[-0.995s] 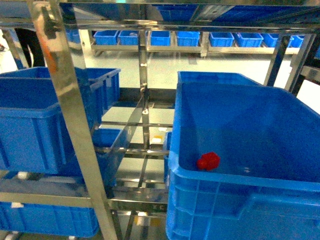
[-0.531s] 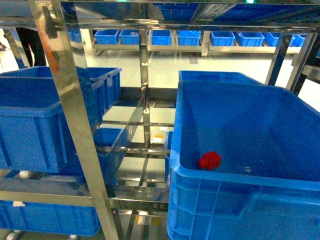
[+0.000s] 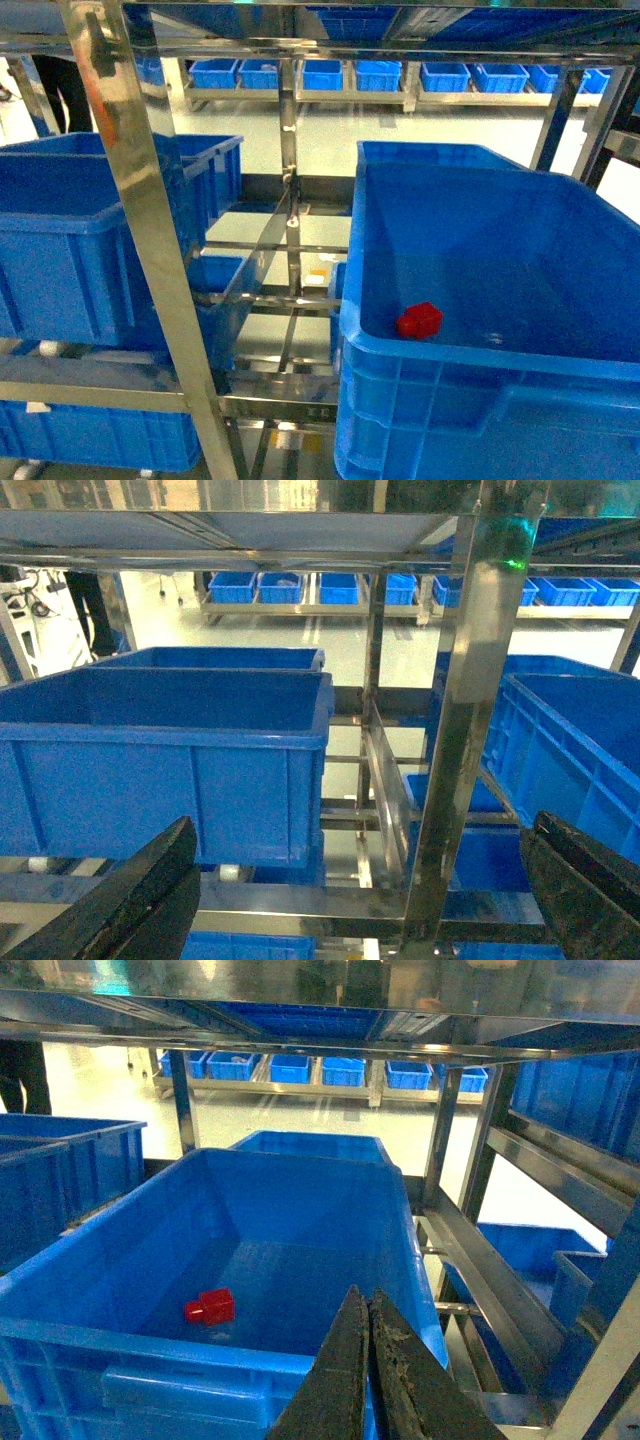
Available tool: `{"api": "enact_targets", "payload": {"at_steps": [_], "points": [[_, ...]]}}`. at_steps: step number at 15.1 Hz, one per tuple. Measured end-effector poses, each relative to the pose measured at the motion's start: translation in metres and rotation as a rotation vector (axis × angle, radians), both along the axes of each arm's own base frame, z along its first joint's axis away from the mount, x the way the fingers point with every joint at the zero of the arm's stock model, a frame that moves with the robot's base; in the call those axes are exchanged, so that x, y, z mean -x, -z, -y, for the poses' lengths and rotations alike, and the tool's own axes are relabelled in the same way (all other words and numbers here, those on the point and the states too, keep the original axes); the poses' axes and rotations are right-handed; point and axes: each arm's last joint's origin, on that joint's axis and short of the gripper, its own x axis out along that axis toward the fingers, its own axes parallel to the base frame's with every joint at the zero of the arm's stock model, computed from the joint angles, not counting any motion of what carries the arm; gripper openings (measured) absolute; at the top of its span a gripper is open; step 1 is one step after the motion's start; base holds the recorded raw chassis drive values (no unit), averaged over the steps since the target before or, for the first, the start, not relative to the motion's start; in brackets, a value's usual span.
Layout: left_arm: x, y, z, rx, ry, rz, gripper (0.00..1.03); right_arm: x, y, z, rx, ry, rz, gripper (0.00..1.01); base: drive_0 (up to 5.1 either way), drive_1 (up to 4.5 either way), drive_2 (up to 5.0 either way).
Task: Pick red block from blue box to shelf
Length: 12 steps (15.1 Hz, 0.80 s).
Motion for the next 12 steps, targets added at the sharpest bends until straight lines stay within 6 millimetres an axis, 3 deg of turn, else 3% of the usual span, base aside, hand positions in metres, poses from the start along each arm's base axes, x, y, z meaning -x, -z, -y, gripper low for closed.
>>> {"api": "enact_targets", "payload": {"at_steps": [3,4,8,10,12], "points": [[0.0,0.0,0.0,0.0,0.0,0.0,0.98,0.0,0.0,0.0,0.0,0.0,0.0,0.02,0.0,0.0,0.0],[0.0,0.0,0.0,0.0,0.0,0.0,0.98,0.0,0.0,0.0,0.0,0.0,0.0,0.07,0.0,0.0,0.0],[0.0,0.0,0.0,0.0,0.0,0.0,0.98,0.0,0.0,0.0,0.0,0.0,0.0,0.64,0.0,0.0,0.0],[0.0,0.0,0.0,0.0,0.0,0.0,0.98,0.0,0.0,0.0,0.0,0.0,0.0,0.99,0.0,0.0,0.0],[0.0,0.0,0.0,0.0,0.0,0.0,0.98,0.0,0.0,0.0,0.0,0.0,0.0,0.98,0.0,0.0,0.0]]}}
